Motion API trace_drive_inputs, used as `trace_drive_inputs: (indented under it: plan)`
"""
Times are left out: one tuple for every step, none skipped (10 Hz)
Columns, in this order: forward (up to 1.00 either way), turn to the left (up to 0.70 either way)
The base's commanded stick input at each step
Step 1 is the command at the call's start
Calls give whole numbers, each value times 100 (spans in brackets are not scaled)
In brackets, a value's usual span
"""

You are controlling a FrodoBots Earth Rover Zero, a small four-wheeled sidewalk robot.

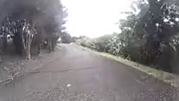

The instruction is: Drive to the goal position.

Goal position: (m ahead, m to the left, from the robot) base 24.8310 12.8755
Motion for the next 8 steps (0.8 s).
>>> trace_drive_inputs:
  plan:
    - [70, 0]
    - [70, 0]
    - [70, 0]
    - [70, 0]
    - [70, 0]
    - [70, 0]
    - [70, 0]
    - [70, 0]
